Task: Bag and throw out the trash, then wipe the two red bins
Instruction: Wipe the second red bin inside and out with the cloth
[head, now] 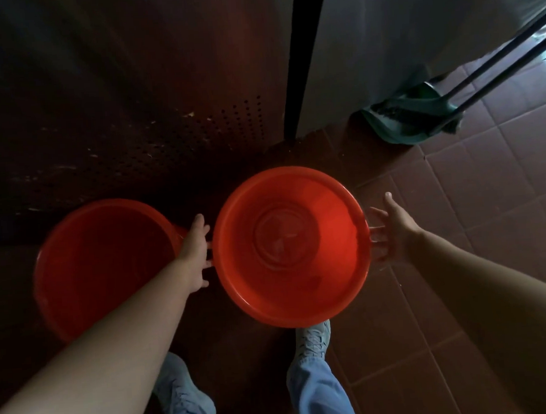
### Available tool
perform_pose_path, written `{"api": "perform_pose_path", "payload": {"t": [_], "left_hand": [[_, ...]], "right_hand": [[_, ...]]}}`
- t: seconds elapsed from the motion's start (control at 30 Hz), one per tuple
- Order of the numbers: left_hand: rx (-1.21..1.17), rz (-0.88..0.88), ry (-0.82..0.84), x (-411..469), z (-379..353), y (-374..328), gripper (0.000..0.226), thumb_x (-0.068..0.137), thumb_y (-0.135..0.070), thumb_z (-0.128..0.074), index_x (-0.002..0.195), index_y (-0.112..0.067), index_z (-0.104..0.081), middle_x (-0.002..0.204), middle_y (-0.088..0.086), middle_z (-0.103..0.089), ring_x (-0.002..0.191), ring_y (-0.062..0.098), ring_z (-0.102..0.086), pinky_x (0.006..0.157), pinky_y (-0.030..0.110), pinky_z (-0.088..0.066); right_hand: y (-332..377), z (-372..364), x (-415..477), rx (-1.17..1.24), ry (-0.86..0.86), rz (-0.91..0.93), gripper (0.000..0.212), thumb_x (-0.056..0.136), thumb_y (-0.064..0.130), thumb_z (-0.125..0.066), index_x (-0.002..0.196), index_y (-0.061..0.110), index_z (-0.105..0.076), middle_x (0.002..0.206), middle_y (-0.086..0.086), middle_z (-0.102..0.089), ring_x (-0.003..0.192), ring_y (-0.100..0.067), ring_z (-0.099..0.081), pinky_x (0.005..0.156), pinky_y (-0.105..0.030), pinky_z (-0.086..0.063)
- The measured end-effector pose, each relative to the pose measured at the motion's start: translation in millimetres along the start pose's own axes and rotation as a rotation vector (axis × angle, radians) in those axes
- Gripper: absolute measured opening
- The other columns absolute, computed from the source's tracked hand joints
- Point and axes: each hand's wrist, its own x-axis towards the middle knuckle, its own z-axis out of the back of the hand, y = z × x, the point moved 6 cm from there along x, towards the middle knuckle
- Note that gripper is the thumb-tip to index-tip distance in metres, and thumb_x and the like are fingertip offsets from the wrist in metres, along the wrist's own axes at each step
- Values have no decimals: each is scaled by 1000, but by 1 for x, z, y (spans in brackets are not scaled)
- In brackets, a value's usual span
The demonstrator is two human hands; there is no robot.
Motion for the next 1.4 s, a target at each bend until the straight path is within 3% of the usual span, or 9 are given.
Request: {"api": "perform_pose_path", "payload": {"t": [0.1, 0.23, 0.3, 0.57, 0.73, 0.87, 0.97, 1.3, 1.4], "left_hand": [[-37, -15, 14, -28, 6, -14, 76, 91, -82, -24, 150, -38, -40, 153, 6, -45, 135, 38, -45, 109, 76, -22], [-76, -33, 56, -85, 20, -37, 78, 88, -85, -24, 145, -38, -48, 153, 8, -44, 138, 37, -42, 108, 76, -23], [-97, -41, 72, -116, 30, -47, 79, 86, -86, -25, 144, -39, -51, 153, 9, -44, 139, 37, -41, 107, 76, -23], [-109, -54, 159, -267, 116, -77, 78, 84, -86, -31, 137, -36, -58, 142, 12, -52, 124, 37, -50, 101, 72, -37], [-73, -111, 158, -361, 192, -88, 73, 88, -79, -32, 139, -32, -56, 114, 7, -59, 99, 29, -56, 97, 69, -40], [-31, -139, 179, -430, 254, -92, 68, 89, -76, -32, 137, -33, -56, 120, 8, -59, 108, 31, -56, 94, 65, -44], [6, -153, 204, -473, 301, -93, 61, 93, -71, -31, 138, -35, -53, 127, 12, -56, 113, 33, -55, 80, 58, -52], [37, -276, 263, -595, 450, -140, 55, 89, -69, -42, 123, -29, -60, 133, 20, -56, 118, 39, -58, 89, 67, -51], [33, -335, 249, -628, 488, -158, 62, 90, -71, -39, 131, -27, -56, 134, 22, -53, 120, 41, -56, 79, 65, -55]], "right_hand": [[11, 9, -32, -40, -19, -9, 82, 88, 86, -21, 145, 35, -51, 133, -14, -57, 130, -41, -48, 104, -76, -30], [29, 12, -101, -60, -11, -37, 75, 85, 89, -22, 131, 43, -59, 121, -14, -60, 106, -37, -54, 53, -71, -50], [35, 14, -136, -67, 0, -25, 73, 84, 91, -23, 121, 43, -64, 118, -13, -60, 103, -36, -54, 44, -66, -49], [34, 2, -287, 4, 79, 9, 73, 77, 94, -32, 85, 39, -80, 127, -18, -58, 112, -42, -56, 71, -74, -49], [28, -35, -390, 28, 145, 43, 82, 76, 91, -43, 110, 26, -78, 125, -27, -62, 97, -50, -70, 81, -76, -48], [30, -74, -475, -17, 180, 91, 85, 78, 88, -48, 131, 23, -63, 122, -32, -63, 100, -56, -66, 87, -80, -43], [38, -102, -531, -63, 203, 124, 80, 82, 81, -52, 131, 18, -58, 124, -28, -61, 99, -52, -68, 87, -83, -40], [97, -207, -691, -426, 339, 274, 80, 87, 68, -64, 143, 13, -51, 139, -32, -53, 114, -53, -62, 96, -73, -45], [116, -235, -729, -441, 304, 341, 77, 88, 65, -60, 140, 9, -52, 133, -34, -56, 108, -53, -65, 95, -72, -47]]}}
